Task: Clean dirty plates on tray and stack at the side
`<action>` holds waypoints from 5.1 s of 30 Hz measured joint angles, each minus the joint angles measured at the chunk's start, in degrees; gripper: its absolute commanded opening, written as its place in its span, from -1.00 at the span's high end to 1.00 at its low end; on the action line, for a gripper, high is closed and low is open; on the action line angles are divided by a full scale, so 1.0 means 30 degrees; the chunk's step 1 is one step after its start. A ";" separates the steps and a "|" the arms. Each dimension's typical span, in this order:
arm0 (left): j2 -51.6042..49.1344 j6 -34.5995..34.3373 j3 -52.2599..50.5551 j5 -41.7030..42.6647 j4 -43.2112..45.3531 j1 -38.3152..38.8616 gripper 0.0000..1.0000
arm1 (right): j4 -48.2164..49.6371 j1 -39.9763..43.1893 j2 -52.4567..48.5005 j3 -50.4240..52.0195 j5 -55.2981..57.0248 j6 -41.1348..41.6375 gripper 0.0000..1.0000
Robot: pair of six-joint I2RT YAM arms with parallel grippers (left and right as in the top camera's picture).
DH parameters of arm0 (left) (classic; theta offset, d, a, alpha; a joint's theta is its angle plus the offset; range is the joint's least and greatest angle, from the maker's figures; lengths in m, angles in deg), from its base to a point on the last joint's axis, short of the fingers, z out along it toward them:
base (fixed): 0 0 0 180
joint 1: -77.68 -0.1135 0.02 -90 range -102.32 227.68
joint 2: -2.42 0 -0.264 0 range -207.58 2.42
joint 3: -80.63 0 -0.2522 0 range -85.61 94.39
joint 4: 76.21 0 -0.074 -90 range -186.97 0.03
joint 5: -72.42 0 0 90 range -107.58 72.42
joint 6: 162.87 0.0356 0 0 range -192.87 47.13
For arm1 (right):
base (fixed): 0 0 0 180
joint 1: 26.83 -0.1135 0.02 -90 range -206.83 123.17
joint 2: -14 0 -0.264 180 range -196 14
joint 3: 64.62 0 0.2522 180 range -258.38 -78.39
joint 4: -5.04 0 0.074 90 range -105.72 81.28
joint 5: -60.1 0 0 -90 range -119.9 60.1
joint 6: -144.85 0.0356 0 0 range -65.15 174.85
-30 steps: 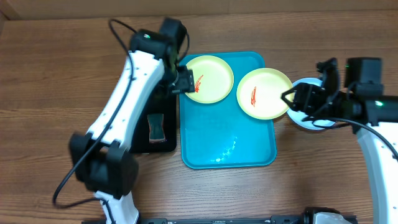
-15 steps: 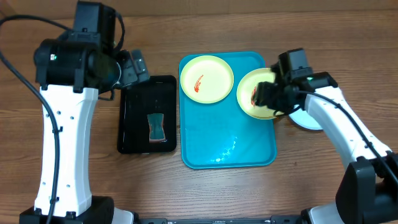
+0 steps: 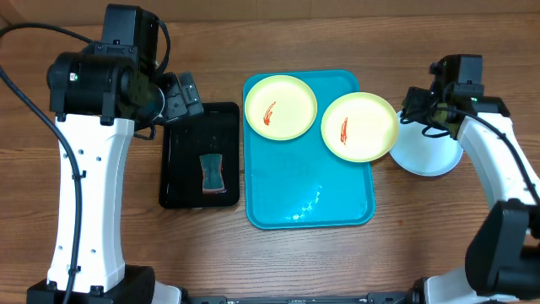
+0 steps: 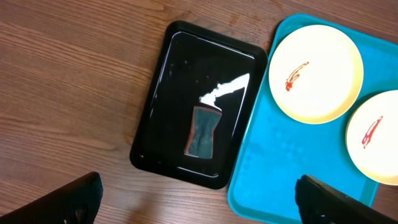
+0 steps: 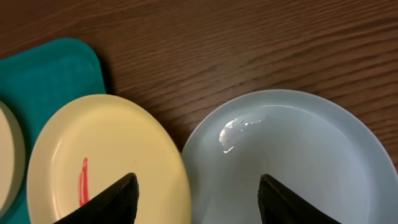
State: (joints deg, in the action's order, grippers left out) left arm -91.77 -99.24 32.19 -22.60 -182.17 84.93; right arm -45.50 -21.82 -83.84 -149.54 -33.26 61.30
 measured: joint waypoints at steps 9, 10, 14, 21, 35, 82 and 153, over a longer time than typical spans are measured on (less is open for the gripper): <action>0.0000 0.0000 0.0000 0.0000 -0.0153 0.0000 -1.00 | 0.0896 -0.0044 -0.2222 0.0000 -0.0765 -0.0605 -0.26; 0.0000 0.0000 0.0000 0.0000 -0.0153 0.0000 -0.99 | 0.0889 -0.0044 -0.2259 0.0000 -0.0933 -0.0627 -0.25; 0.0000 0.0000 0.0000 0.0000 -0.0146 0.0000 -1.00 | 0.0794 -0.0044 -0.2273 0.0000 -0.1355 -0.0692 -0.19; 0.0000 0.0000 0.0000 0.0000 -0.0146 0.0000 -1.00 | 0.0219 -0.0044 -0.2914 0.0000 -0.1668 -0.0714 0.08; 0.0000 0.0000 0.0000 -0.0073 -0.0153 0.0000 -1.00 | -0.1413 -0.0080 -0.3322 0.0000 -0.2251 -0.0656 0.92; -0.0007 0.1093 -0.5013 0.0597 0.1115 0.0291 -0.78 | -0.7140 -0.5173 0.4218 0.0226 -0.1537 0.3555 0.07; -0.3934 0.1945 -0.8714 0.2251 0.5187 0.0466 0.92 | 0.0131 -0.5872 0.3694 0.7992 -0.4969 0.2280 0.06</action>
State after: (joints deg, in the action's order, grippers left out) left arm -103.58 -93.40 6.05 -15.84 -166.61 86.33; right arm -45.10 -39.43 -72.76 -125.56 -48.17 68.15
